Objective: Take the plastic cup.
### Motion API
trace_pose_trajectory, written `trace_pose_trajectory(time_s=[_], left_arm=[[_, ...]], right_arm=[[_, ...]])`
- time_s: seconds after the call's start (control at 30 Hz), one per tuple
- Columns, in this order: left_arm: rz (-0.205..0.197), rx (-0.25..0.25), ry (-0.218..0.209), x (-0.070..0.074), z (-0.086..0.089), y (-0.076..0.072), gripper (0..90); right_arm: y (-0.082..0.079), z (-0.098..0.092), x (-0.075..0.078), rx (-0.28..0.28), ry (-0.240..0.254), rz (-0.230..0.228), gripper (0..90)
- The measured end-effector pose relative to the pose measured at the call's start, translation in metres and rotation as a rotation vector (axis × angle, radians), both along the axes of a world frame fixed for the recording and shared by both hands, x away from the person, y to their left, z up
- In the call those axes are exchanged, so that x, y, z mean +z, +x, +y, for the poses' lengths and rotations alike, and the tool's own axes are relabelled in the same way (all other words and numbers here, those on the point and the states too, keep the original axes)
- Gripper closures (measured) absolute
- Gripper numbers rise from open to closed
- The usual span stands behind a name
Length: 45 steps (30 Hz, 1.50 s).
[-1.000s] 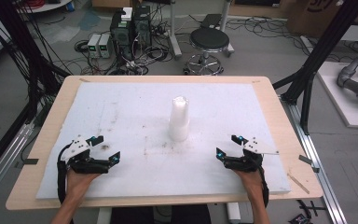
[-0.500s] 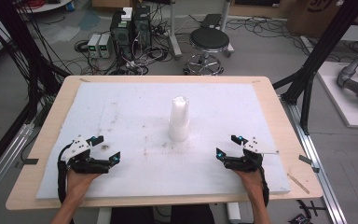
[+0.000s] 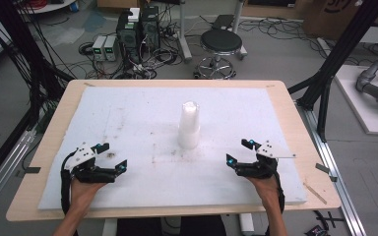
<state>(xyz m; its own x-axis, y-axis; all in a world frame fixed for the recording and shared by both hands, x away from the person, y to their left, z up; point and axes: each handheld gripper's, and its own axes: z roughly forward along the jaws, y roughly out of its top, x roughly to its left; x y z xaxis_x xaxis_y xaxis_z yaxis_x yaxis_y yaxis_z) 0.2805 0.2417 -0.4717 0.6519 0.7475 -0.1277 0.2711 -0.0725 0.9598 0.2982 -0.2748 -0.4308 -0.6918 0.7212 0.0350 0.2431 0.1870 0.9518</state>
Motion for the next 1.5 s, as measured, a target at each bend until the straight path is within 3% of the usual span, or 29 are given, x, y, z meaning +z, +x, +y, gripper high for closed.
trace_pose_trajectory(time_s=[0.1, 0.27, 0.3, 0.33, 0.47, 0.93, 1.2, 1.5], left_arm=[[0.002, -0.001, 0.003, 0.000, 0.000, 0.000, 1.8], [0.009, -0.004, -0.004, 0.000, 0.001, 0.001, 1.8], [0.009, -0.004, -0.004, 0.000, 0.001, 0.001, 1.8], [0.007, -0.001, -0.007, 0.000, 0.001, 0.001, 1.8], [0.010, -0.002, -0.003, 0.000, 0.000, 0.001, 1.8], [0.018, -0.010, -0.007, 0.000, 0.001, 0.002, 1.8], [0.018, -0.009, -0.003, 0.000, 0.001, 0.002, 1.8], [0.022, -0.008, -0.002, 0.000, 0.001, 0.002, 1.8]], right_arm=[[0.000, 0.000, 0.007, 0.001, 0.008, -0.003, 16.1], [0.004, -0.001, 0.035, 0.002, 0.000, -0.004, 16.1], [0.004, -0.001, 0.035, 0.002, 0.000, -0.004, 16.1], [0.006, -0.001, 0.045, 0.001, -0.020, 0.000, 16.1], [0.011, 0.002, 0.063, 0.020, -0.046, 0.017, 16.1], [0.042, 0.028, 0.114, 0.102, -0.143, 0.036, 16.0], [0.061, 0.042, 0.133, 0.158, -0.199, 0.052, 16.0], [0.084, 0.060, 0.144, 0.250, -0.223, 0.062, 14.5]])
